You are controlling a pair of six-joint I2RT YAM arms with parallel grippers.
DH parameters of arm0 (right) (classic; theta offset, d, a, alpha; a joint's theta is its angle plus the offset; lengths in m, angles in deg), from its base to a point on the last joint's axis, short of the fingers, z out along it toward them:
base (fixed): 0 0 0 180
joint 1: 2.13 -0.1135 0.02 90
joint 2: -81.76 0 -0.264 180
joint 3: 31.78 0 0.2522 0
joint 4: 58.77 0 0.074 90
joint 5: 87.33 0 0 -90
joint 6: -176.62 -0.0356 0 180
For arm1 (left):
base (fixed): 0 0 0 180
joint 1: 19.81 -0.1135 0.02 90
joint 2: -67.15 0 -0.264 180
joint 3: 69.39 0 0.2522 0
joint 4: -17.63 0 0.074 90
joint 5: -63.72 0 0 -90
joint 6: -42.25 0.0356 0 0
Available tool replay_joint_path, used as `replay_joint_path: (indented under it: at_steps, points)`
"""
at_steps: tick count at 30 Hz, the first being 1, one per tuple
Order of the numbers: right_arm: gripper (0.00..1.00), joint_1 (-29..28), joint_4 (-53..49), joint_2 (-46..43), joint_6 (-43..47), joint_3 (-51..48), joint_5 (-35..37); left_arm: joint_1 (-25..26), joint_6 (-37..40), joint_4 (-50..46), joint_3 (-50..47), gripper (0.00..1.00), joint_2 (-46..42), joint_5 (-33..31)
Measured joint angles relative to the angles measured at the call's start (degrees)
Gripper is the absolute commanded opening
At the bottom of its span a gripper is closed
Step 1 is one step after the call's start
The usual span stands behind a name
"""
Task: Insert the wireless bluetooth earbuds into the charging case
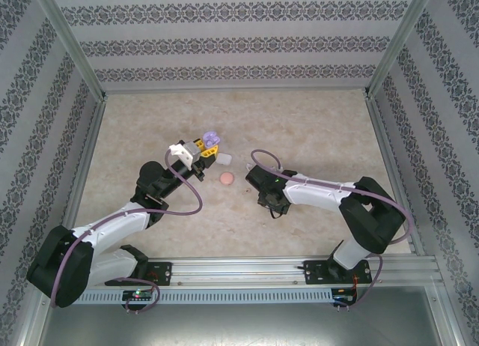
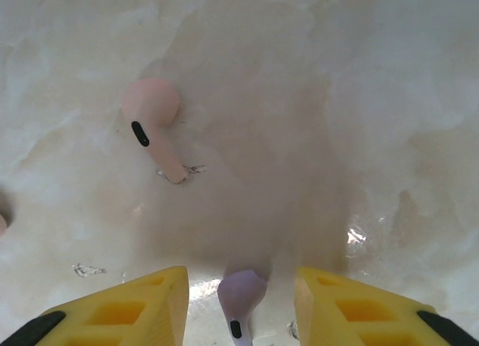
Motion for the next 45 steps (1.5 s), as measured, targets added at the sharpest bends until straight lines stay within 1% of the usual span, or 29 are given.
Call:
replay_joint_path:
  at_steps: [14, 26, 28, 31, 33, 45]
  points:
    - [0.35, 0.0, -0.2, 2.0, 0.0, 0.2, 0.0, 0.0, 0.0, 0.2, 0.0, 0.0, 0.0, 0.0]
    - [0.26, 0.0, -1.3, 2.3, 0.0, 0.6, 0.1, 0.0, 0.0, 0.2, 0.0, 0.0, 0.0, -0.2]
    - [0.27, 0.0, -1.3, 2.3, 0.0, 0.6, 0.1, 0.0, 0.0, 0.2, 0.0, 0.0, 0.0, -0.2]
    - [0.34, 0.0, -1.2, 2.3, 0.0, 0.6, 0.0, 0.0, 0.0, 0.2, 0.0, 0.0, 0.0, -0.2]
    - [0.35, -0.3, -0.7, 2.3, -0.2, 0.6, 0.0, 0.0, 0.0, 0.2, 0.0, 0.0, 0.0, -0.2]
    - [0.34, -1.4, 0.5, 1.7, -2.9, 0.6, -1.5, 0.0, 0.0, 0.2, 0.0, 0.0, 0.0, -0.2]
